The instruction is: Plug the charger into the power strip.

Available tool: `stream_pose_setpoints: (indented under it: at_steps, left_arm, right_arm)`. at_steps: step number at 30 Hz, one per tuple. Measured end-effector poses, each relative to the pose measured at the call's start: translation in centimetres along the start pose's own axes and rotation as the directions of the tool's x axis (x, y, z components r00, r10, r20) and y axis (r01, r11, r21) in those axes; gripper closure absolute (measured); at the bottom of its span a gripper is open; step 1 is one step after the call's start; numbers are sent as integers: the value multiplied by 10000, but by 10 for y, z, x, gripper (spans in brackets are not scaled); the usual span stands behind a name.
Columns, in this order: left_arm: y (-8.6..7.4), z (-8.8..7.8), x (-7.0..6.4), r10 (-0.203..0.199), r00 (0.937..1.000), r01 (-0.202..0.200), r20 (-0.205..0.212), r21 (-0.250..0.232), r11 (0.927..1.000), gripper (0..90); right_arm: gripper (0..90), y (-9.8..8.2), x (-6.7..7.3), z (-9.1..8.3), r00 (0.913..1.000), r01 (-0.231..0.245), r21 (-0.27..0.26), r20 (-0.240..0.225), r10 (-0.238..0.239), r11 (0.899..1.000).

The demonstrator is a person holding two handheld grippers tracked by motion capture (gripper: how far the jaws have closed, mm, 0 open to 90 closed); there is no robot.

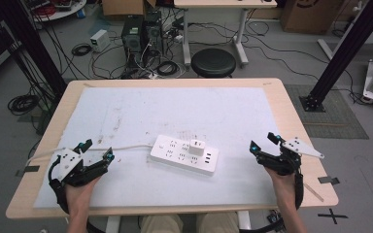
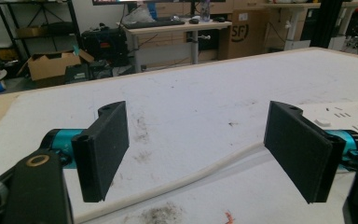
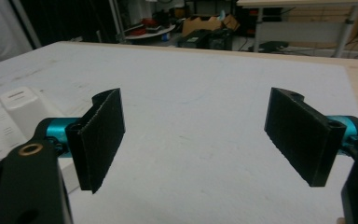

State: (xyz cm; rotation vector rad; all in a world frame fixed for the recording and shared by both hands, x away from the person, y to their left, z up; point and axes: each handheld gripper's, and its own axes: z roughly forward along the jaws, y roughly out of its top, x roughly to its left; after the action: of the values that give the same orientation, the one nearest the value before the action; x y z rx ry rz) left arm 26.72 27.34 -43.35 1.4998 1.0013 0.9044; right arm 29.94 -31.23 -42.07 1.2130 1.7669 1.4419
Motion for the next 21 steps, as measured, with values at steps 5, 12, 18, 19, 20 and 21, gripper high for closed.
stream_pose_setpoints:
  at_steps: [5,12,18,19,20,21]
  left_arm:
    - [0,1,-1,30,10000,-30,28,44,10000,221]
    - [1,0,0,88,10000,-88,-17,71,9999,221]
    - [2,1,-2,90,10000,-90,26,79,9999,221]
    - [2,1,-2,90,10000,-90,26,79,9999,221]
    - [2,2,-2,144,9999,-144,27,76,9999,221]
    - [2,2,-3,136,9999,-136,28,66,9999,221]
  right_arm:
    - [205,-7,-7,-6,9997,-135,-99,191,137,9999]
    - [205,-9,-9,-6,9998,-178,-45,104,178,9998]
    - [205,-7,-6,-5,10000,-78,102,-60,79,9999]
    - [205,-7,-6,-5,10000,-78,102,-60,79,9999]
    - [205,-7,-6,-5,10000,15,69,-67,-15,10000]
    - [205,-7,-6,-6,10000,-5,75,-68,6,10000]
